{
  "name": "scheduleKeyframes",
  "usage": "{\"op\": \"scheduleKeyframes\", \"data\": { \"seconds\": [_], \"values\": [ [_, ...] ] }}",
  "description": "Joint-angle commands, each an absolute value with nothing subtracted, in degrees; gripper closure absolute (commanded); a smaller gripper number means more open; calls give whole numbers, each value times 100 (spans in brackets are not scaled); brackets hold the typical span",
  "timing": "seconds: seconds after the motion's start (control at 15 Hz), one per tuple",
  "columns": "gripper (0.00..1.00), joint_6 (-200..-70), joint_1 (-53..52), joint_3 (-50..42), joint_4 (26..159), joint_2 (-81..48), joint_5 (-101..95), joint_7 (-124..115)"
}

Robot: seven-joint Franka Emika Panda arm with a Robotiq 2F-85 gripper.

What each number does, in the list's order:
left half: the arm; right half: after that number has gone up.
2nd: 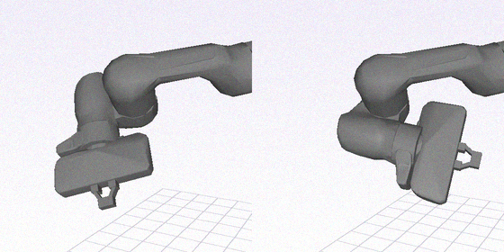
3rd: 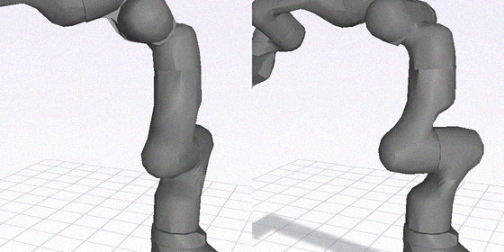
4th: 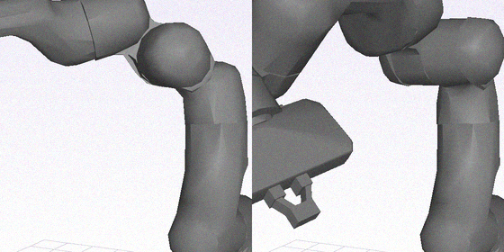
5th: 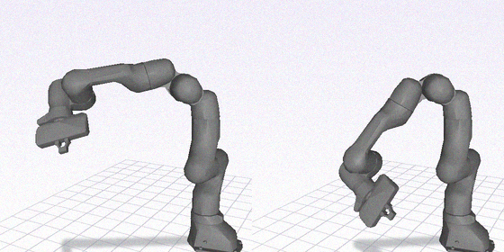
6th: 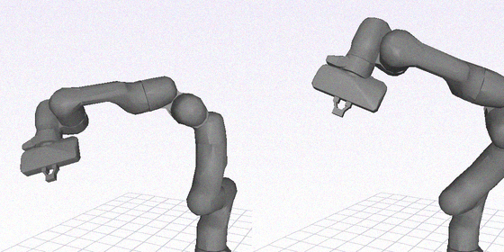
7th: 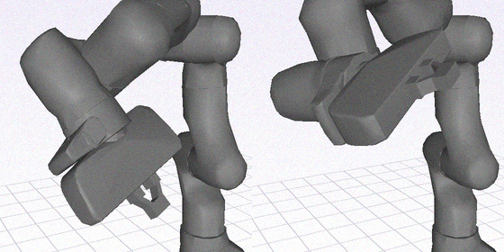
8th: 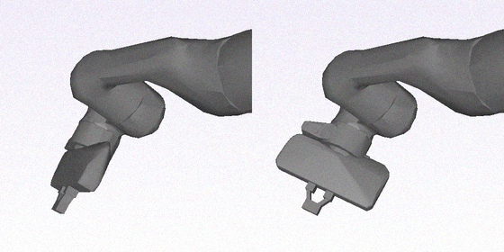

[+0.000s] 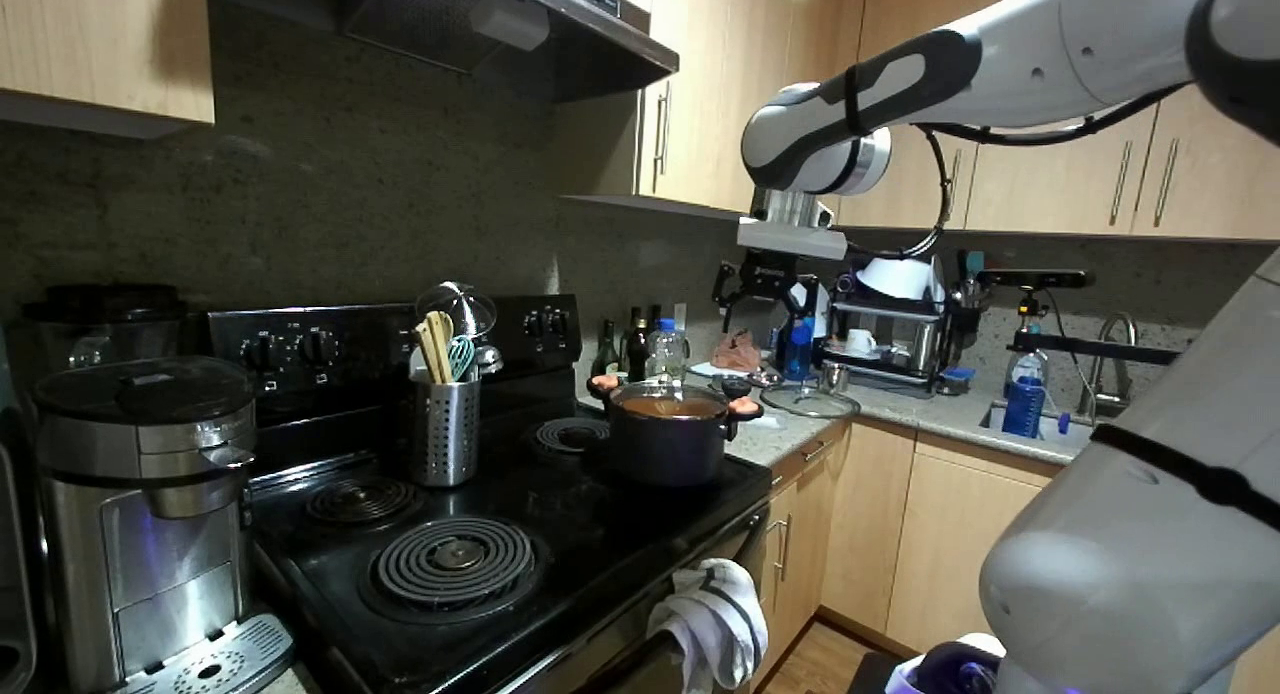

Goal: Take the clear lid from the black pot and place it on the stove then take the white towel and place it in the black pot

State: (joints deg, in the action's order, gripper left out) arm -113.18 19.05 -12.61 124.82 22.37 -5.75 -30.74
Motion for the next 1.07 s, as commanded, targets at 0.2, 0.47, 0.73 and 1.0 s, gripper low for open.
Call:
{"op": "scheduleKeyframes", "data": {
  "seconds": [0.2, 0.47, 0.73, 1.0],
  "values": [
    [0, -10952, 1866, -1325, 11259, 846, -816, -2398],
    [0, -10680, 1812, -1469, 10824, 417, -799, -1412],
    [0, -10929, 1814, -1490, 10945, 427, -822, -1513],
    [0, -10972, 1808, -1504, 10642, 128, -688, -1579]
  ]
}}
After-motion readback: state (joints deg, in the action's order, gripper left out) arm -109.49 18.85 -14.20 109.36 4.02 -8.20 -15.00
